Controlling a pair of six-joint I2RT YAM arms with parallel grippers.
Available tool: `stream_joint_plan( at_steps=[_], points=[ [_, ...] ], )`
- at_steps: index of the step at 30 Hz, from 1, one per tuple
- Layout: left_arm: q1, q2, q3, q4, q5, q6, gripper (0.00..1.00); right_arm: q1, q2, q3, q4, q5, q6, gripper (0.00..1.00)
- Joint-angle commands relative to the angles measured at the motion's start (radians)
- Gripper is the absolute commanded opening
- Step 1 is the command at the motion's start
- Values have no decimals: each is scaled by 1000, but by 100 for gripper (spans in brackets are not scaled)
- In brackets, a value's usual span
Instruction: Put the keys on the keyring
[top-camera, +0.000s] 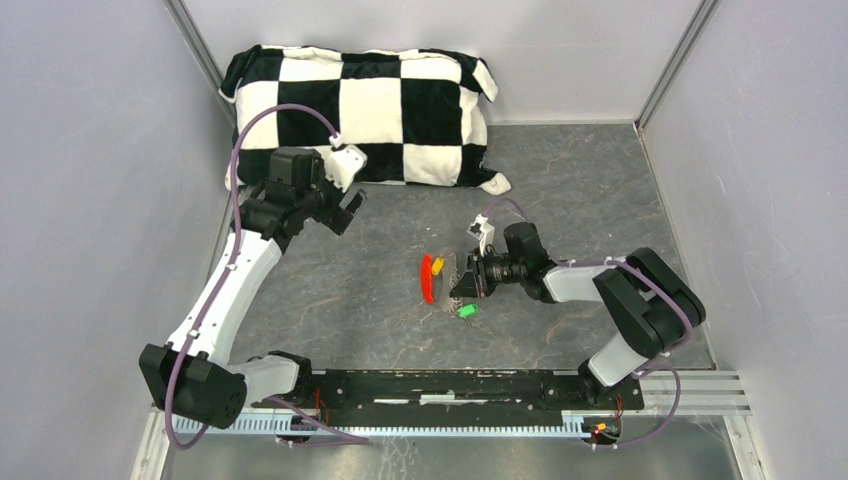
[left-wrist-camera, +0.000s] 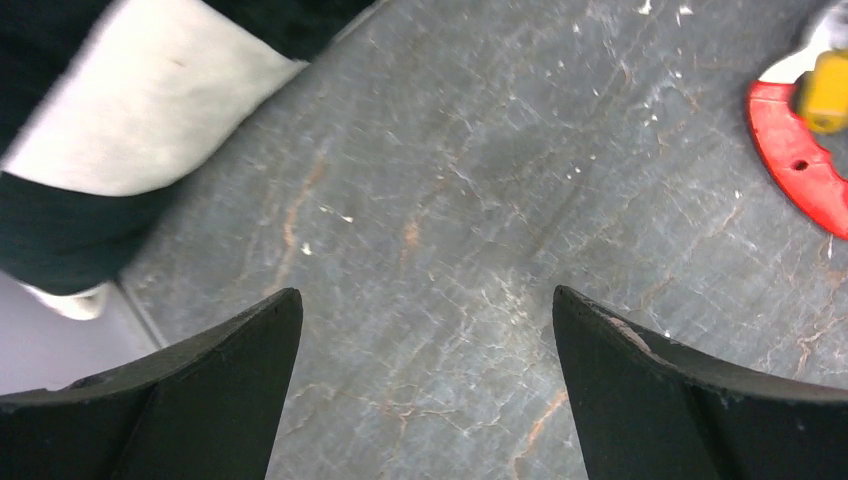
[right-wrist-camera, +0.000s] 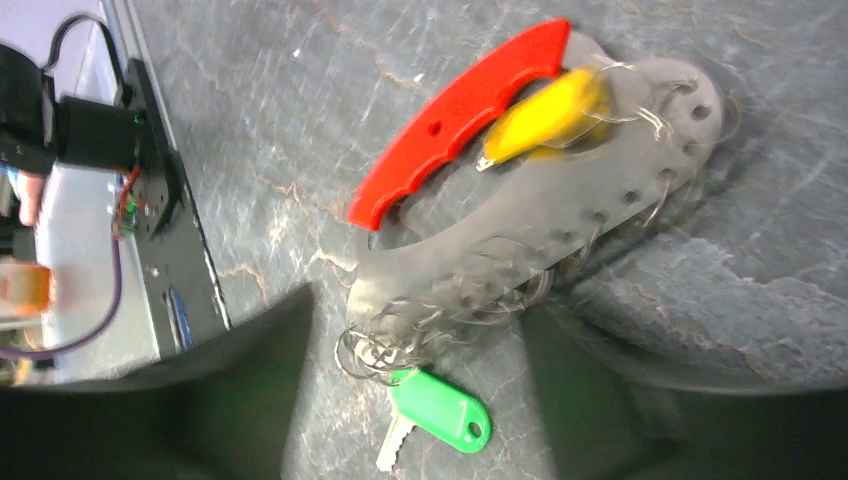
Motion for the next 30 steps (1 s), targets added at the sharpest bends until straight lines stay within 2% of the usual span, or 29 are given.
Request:
stream_joint_plan(
  at_steps=[1, 5, 11, 14, 18, 20, 22, 23, 26, 30],
  points=[
    [23, -58, -117, 121, 97, -36, 100, -24, 53, 81, -12, 61, -116, 98],
    [57, -48, -170, 139, 134, -57, 100, -56, 19, 131, -191, 169, -201, 98],
    [135, -27, -163, 126, 228, -80, 100, -87, -140, 184, -490, 368, -347, 98],
    [208, -30, -166, 140, 293, -96, 100, -116, -268, 122, -503, 479, -364, 98],
    [337, -42, -225, 257, 373, -157, 100, -166, -518, -55, -351, 714, -365, 98],
    [381, -53, -315, 430, 392, -233, 100, -172, -640, -149, -260, 926, -381, 98],
    [395, -52, -465, 671, 355, -323, 100, -170, -704, -268, -117, 1255, -365, 98],
    [400, -41, -514, 760, 347, -351, 100, -174, -722, -326, -35, 1334, -423, 98],
    [403, 14, -615, 916, 337, -383, 100, -174, -760, -486, 196, 1470, -576, 98],
    [409, 67, -744, 1133, 320, -384, 100, -191, -730, -631, 504, 1539, -588, 98]
  ],
)
